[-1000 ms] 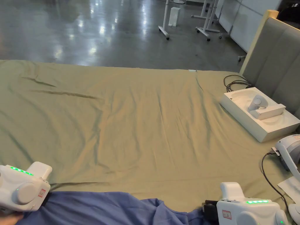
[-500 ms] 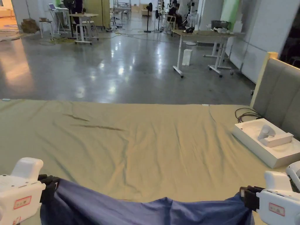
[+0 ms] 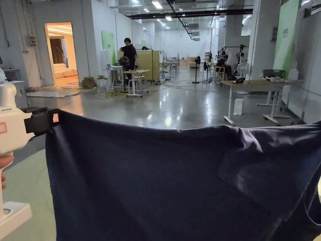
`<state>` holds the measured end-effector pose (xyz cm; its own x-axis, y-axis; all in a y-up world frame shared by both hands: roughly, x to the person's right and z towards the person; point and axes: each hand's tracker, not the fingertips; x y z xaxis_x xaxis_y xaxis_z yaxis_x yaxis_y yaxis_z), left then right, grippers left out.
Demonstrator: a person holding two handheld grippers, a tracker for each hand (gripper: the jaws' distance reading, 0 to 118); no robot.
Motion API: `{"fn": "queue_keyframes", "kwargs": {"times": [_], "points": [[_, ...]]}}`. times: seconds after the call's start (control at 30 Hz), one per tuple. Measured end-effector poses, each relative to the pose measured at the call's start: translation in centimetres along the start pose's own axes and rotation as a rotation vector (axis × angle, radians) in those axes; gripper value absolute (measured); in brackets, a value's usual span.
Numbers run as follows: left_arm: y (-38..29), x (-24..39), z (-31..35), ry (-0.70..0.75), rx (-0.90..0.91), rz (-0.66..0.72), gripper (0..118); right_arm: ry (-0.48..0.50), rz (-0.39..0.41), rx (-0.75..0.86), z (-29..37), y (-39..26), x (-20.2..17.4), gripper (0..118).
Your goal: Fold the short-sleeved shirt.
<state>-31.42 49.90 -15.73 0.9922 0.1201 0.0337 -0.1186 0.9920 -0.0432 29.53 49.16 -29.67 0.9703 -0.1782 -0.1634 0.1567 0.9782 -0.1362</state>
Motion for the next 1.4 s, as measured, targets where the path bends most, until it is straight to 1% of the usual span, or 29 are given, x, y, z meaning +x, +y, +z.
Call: {"fn": "queue_keyframes", "kwargs": {"times": [0.1,0.2,0.37,0.47,0.53,0.63,0.8,0.93,0.97,1.07,1.13,1.2,1.3,1.4], "points": [[2.8,0.0,0.4,0.029,0.041,-0.008,7,0.015,0.017,0.037,0.2,3.6,-1.5,5],[5.6,-0.1,0.0,0.049,0.051,-0.032,7,0.007,0.070,0.068,-0.1,6.9,-3.0,5],[7.1,-1.7,-1.2,0.078,0.045,0.003,7,-0.010,0.093,0.062,-1.6,9.9,-4.6,5],[6.8,-2.4,-1.9,0.081,0.045,0.041,7,-0.026,0.133,0.054,-2.1,9.7,-5.4,5],[6.2,-2.6,-1.9,0.070,0.075,0.072,7,-0.028,0.126,0.060,-2.3,9.5,-5.7,5],[6.0,-2.9,-2.8,0.080,0.053,0.064,7,-0.022,0.105,0.060,-3.1,9.3,-5.6,5],[5.7,-3.3,-4.9,0.092,0.038,0.066,7,-0.029,0.116,0.043,-4.9,8.6,-5.4,5],[5.1,-3.3,-8.2,0.121,0.015,0.057,7,-0.049,0.138,0.036,-7.4,7.5,-5.5,5],[4.6,-3.4,-9.3,0.123,0.011,0.046,7,-0.074,0.163,0.056,-8.1,6.9,-5.7,5],[3.6,-3.4,-12.0,0.155,-0.028,0.008,7,-0.099,0.212,0.054,-10.3,6.0,-6.0,5],[3.1,-3.5,-13.4,0.161,-0.031,0.003,7,-0.101,0.223,0.053,-11.8,5.7,-6.0,5],[2.6,-3.7,-14.9,0.172,-0.073,0.007,7,-0.104,0.228,0.058,-12.9,5.7,-5.9,5],[2.0,-3.8,-16.6,0.184,-0.082,0.012,7,-0.091,0.209,0.054,-14.7,6.1,-5.7,5],[1.8,-4.2,-18.4,0.192,-0.094,0.032,7,-0.107,0.234,0.047,-16.8,6.6,-6.0,5]]}}
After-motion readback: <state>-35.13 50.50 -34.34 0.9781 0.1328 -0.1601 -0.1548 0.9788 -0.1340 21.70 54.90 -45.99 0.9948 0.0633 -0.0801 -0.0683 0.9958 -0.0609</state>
